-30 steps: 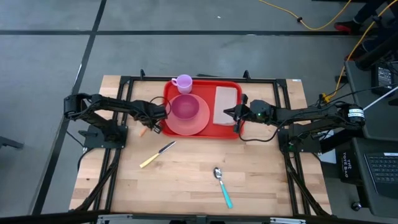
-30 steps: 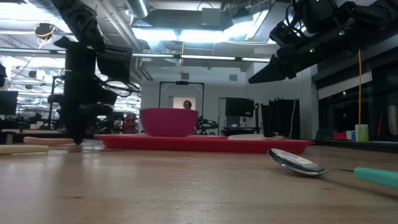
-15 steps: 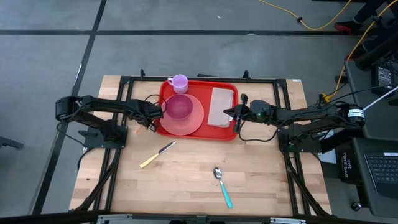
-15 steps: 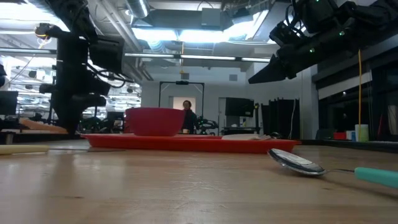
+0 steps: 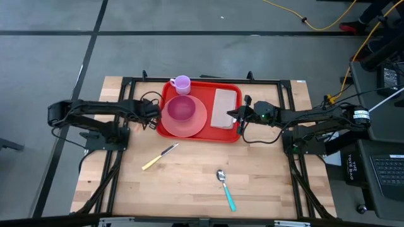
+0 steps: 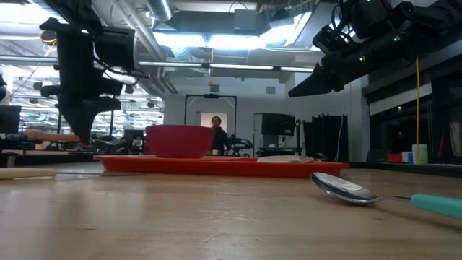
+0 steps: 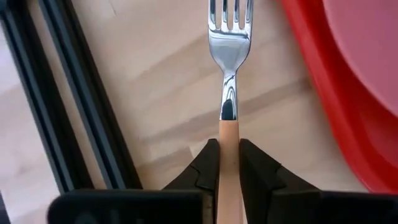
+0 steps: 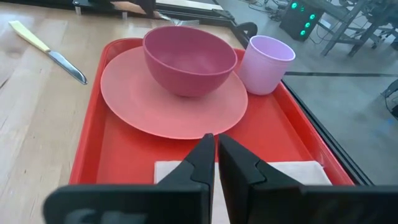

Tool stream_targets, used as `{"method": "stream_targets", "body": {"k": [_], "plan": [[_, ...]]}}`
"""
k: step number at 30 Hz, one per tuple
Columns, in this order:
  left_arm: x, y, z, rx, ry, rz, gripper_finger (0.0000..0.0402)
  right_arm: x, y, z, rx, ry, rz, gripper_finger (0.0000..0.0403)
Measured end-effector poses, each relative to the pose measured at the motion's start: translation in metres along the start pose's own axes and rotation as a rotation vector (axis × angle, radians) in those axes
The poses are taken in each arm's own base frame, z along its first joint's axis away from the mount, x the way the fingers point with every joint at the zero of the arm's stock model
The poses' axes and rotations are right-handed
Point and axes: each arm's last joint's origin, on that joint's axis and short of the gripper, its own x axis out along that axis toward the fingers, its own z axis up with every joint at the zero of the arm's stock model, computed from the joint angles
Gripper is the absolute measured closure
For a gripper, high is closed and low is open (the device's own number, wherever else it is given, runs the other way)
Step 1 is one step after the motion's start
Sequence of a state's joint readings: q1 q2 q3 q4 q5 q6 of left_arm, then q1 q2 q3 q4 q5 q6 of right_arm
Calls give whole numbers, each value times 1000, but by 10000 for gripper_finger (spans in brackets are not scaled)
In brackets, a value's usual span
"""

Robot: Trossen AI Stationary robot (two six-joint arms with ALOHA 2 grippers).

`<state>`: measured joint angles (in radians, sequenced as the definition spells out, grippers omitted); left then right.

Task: Set up tray
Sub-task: Put the orange fork on the light brown napkin

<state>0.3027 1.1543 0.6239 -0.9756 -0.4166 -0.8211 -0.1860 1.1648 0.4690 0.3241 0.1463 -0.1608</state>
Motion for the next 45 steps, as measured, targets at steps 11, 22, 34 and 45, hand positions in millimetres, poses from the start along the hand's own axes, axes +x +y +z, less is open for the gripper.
{"method": "stream_targets", "body": {"k": [11, 22, 34, 45], "plan": [[-21, 3, 13, 42, -256, -142, 376, 0, 0, 0, 0, 0, 0, 377], [-44, -8, 30, -48, -631, -160, 376, 0, 0, 0, 0, -3, 0, 377], [-82, -39, 33, -7, -989, -213, 376, -1, -3, 16, 24, -163, -27, 377], [-85, -89, 57, 75, -1267, -280, 376, 8, -3, 27, 6, -343, -65, 377]]}}
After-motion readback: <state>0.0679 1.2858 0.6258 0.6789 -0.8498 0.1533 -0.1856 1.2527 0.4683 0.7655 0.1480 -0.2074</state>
